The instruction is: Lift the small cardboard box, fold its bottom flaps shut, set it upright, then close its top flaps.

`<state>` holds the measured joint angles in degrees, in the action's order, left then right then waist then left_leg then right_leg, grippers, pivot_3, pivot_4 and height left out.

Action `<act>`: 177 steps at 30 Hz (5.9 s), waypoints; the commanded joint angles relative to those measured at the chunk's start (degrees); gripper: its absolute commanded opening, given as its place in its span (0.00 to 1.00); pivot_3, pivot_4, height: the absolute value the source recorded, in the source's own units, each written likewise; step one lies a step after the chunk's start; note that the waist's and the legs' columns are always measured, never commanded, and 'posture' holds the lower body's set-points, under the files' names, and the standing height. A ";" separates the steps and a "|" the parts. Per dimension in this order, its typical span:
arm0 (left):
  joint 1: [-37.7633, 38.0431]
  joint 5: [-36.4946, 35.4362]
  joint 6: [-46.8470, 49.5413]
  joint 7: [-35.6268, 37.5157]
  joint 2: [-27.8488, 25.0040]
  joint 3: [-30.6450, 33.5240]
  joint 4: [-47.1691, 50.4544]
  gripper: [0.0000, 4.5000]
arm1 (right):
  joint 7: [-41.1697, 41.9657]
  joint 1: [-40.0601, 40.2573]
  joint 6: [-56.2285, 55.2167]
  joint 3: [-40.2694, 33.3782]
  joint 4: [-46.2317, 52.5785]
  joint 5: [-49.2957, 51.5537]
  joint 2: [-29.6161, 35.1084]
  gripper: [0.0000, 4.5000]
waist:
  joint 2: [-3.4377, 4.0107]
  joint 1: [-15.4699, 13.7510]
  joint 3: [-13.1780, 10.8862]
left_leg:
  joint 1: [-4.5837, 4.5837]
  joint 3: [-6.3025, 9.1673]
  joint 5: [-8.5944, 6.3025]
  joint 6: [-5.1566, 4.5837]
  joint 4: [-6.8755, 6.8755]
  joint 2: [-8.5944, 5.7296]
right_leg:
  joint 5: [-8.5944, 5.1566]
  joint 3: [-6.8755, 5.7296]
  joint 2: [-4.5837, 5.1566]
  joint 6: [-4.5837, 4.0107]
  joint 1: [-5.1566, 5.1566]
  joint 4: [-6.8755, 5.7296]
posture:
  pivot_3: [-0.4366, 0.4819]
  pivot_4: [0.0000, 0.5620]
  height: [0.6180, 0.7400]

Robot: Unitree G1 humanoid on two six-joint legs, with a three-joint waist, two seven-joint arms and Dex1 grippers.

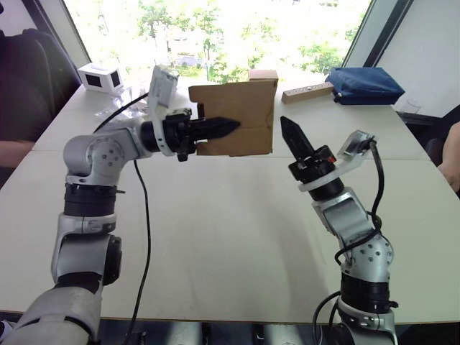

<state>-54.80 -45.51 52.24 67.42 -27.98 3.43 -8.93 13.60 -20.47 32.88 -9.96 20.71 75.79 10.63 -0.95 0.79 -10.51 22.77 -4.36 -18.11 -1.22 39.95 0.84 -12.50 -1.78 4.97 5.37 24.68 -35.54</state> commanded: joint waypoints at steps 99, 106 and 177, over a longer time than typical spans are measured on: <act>-23.79 46.60 1.42 15.37 -8.42 -58.20 15.62 0.99 | 22.55 15.86 11.06 7.88 18.37 -43.90 36.49 0.00 | 0.03 -1.54 -0.03 | 0.58 0.03 0.00 -0.04 0.34 -0.06 | -0.03 0.14 -0.27 0.03 0.54 -0.23 | 0.48 0.27 1.00; -25.98 45.31 5.03 15.44 -6.19 -54.71 13.22 0.99 | 23.00 16.57 11.67 6.71 19.10 -43.82 36.64 0.00 | 0.03 -1.56 -0.03 | 0.58 0.05 0.00 -0.04 0.39 -0.06 | -0.03 0.14 -0.27 0.03 0.56 -0.34 | 0.48 0.27 1.00; 19.39 28.72 -22.44 -3.02 -7.51 -14.35 7.27 0.01 | 40.11 -14.95 -2.37 29.55 -8.49 -62.68 25.02 0.00 | -0.04 -1.34 0.07 | 0.46 0.03 0.10 0.13 0.48 -0.19 | -0.03 0.03 -0.04 0.05 0.49 -0.60 | 0.48 0.27 1.00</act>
<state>-34.87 -17.66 30.26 65.03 -35.29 -11.03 -1.43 53.24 -34.38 31.54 19.63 11.98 13.93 35.92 -0.99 -0.55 -10.44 23.23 -4.32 -18.01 -1.07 40.43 0.66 -12.53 -1.75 4.93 5.42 25.18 -36.13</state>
